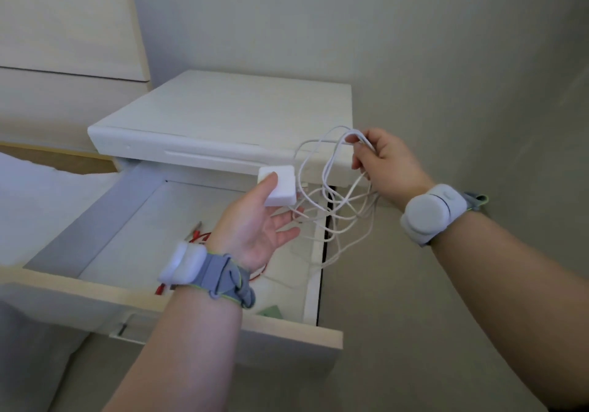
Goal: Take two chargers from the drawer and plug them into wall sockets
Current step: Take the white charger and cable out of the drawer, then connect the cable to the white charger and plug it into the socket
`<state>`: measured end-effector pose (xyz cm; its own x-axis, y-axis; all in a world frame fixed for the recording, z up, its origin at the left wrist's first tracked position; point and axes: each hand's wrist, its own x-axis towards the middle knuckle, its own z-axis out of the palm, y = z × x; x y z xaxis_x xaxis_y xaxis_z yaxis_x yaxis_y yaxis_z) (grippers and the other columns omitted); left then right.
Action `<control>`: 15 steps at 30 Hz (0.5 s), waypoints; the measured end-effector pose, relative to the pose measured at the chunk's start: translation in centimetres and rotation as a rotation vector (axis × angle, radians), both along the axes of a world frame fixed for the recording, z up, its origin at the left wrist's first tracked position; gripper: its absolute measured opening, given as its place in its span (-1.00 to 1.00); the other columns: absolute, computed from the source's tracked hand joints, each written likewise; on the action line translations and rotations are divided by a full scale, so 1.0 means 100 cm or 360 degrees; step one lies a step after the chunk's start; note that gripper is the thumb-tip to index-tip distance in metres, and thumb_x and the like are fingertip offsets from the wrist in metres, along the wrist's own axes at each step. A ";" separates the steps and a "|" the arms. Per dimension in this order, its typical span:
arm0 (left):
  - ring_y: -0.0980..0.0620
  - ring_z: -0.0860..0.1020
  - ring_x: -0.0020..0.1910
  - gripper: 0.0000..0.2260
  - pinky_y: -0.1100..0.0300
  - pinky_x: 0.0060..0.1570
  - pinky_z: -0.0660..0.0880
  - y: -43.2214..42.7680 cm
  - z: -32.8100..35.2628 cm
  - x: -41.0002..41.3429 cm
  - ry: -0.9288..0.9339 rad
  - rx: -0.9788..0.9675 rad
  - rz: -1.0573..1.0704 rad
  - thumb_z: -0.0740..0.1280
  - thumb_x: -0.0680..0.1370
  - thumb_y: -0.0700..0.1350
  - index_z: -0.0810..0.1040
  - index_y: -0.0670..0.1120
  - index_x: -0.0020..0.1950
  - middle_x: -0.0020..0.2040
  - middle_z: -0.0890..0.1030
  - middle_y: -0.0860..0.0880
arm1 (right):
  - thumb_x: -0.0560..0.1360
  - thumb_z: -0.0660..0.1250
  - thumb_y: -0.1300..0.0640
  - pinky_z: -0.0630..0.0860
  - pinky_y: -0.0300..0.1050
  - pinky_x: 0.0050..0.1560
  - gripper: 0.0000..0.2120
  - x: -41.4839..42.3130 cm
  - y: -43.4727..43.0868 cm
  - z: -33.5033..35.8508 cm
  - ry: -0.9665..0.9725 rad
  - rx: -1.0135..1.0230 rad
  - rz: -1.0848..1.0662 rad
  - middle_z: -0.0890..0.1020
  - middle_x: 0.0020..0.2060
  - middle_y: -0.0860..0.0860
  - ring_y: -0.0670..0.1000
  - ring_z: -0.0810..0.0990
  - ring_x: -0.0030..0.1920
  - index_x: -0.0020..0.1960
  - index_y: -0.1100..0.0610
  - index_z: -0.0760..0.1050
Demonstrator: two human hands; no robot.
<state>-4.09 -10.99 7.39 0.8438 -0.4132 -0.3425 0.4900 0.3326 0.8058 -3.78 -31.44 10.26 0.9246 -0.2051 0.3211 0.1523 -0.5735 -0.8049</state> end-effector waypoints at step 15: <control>-0.10 0.40 0.21 -0.58 -0.13 0.11 0.35 -0.139 -0.010 -0.103 0.0475 0.0478 0.0403 0.27 0.53 0.06 0.34 -0.09 0.32 0.20 0.42 -0.12 | 0.56 0.14 0.17 0.36 -0.14 -0.25 -0.78 -0.081 -0.138 -0.059 -0.0028 0.0106 -0.0323 0.56 -0.34 0.03 0.07 0.50 -0.28 0.01 0.15 0.57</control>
